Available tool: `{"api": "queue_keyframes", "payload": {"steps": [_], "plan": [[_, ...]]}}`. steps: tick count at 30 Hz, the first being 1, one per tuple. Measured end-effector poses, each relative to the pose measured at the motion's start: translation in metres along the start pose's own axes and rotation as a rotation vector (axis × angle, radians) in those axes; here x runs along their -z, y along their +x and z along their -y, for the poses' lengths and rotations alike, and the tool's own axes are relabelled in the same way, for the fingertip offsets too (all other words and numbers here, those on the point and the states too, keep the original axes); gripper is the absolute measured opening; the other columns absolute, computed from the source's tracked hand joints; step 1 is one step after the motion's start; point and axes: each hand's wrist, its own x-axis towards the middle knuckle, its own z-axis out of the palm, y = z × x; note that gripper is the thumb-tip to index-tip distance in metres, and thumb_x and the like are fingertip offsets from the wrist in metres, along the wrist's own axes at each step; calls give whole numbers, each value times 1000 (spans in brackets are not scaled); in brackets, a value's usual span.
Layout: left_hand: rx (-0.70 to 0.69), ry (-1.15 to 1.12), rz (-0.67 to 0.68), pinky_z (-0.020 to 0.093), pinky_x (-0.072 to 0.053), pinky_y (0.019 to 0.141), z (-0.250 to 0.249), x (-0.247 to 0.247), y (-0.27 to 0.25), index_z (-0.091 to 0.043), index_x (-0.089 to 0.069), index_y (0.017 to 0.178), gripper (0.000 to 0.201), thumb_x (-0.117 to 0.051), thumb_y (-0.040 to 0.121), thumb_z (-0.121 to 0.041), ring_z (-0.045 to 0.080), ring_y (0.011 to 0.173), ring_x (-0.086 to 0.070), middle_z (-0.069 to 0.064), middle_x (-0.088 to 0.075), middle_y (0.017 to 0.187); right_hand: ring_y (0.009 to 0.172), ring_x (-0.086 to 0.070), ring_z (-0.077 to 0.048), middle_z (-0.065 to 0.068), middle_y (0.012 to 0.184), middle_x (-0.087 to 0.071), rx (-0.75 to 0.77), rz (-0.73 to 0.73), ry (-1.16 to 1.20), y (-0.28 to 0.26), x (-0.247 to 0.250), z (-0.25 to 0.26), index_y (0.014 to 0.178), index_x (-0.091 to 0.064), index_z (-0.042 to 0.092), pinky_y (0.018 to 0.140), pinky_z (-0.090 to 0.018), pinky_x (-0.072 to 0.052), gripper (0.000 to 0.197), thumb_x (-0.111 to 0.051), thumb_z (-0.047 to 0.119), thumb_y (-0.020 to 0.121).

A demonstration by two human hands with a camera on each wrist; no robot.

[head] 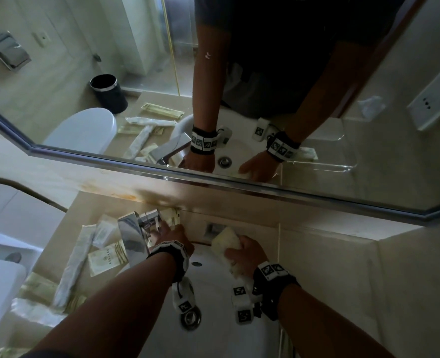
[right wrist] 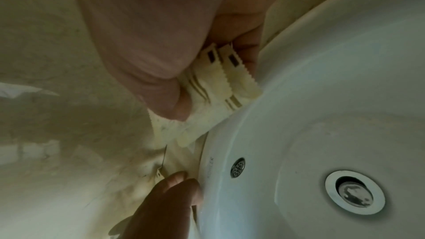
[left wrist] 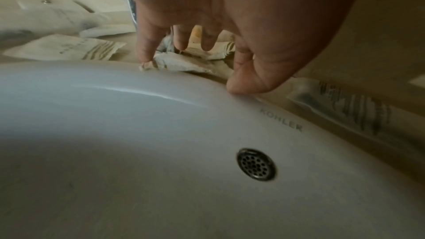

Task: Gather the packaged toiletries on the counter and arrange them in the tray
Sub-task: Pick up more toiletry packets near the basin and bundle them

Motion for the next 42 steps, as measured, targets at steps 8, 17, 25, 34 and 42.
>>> {"api": "queue_keyframes", "payload": {"steps": [8, 17, 25, 34, 42], "plan": [[-11, 95, -35, 52, -43, 101, 2, 2, 11, -17, -44, 131, 52, -59, 82, -20, 41, 130, -38, 10, -35, 138, 91, -62, -22, -4, 106, -64, -6, -45, -15, 3, 2, 1, 116, -60, 11, 68, -27, -45, 39, -70, 27, 82], [-86, 71, -56, 46, -49, 92, 2, 7, 7, -19, -38, 127, 56, -64, 78, -25, 37, 119, -52, 9, -54, 124, 100, -62, -23, -3, 114, -63, -9, -78, 12, -1, -1, 6, 119, -59, 17, 86, -40, -54, 54, -67, 39, 70], [-134, 283, -78, 53, -43, 100, 6, -5, -3, -23, -47, 128, 51, -60, 79, -25, 35, 128, -33, 7, -35, 133, 97, -62, -19, 0, 108, -63, -7, -106, -19, -7, 0, 4, 113, -59, 18, 83, -36, -54, 45, -68, 37, 74], [-179, 247, -62, 48, -45, 101, 6, -1, -1, -20, -48, 126, 42, -47, 84, -17, 32, 128, -39, 4, -47, 133, 92, -60, -16, 0, 106, -62, -24, -85, -66, -8, 6, 4, 108, -58, 20, 68, -24, -44, 40, -65, 38, 74], [-221, 256, -34, 47, -38, 106, -2, 5, -4, -45, 1, 151, 72, -36, 93, -21, 39, 135, -34, 12, -39, 145, 77, -53, -2, 15, 85, -55, 32, -119, -107, -9, 15, 2, 81, -48, 33, 55, -6, -34, 22, -70, 35, 78]]}}
